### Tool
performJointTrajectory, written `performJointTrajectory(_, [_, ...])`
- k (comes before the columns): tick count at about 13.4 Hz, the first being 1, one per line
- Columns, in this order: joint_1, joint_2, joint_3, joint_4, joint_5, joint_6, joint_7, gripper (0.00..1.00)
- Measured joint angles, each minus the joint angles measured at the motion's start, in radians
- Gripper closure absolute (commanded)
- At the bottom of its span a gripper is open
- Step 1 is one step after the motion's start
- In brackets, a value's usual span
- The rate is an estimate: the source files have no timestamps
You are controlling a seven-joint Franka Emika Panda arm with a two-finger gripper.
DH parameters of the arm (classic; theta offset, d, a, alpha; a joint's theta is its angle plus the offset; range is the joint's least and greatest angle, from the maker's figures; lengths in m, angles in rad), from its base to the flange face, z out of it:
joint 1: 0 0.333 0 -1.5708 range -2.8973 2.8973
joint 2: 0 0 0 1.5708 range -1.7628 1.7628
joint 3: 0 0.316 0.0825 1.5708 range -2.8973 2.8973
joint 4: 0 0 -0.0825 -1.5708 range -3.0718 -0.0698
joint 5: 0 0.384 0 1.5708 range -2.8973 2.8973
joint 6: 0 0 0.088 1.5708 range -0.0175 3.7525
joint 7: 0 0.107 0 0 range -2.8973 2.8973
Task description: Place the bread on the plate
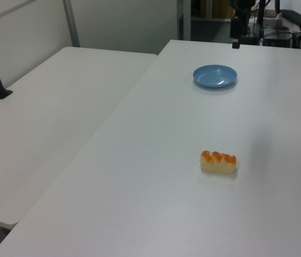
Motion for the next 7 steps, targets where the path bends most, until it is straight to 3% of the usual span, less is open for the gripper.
performJointTrajectory(3, [0.0,0.0,0.0,-0.001,0.002,0.0,-0.002,0.0])
performJointTrajectory(7, [0.021,0.027,0.012,-0.032,0.058,0.003,-0.007,0.0])
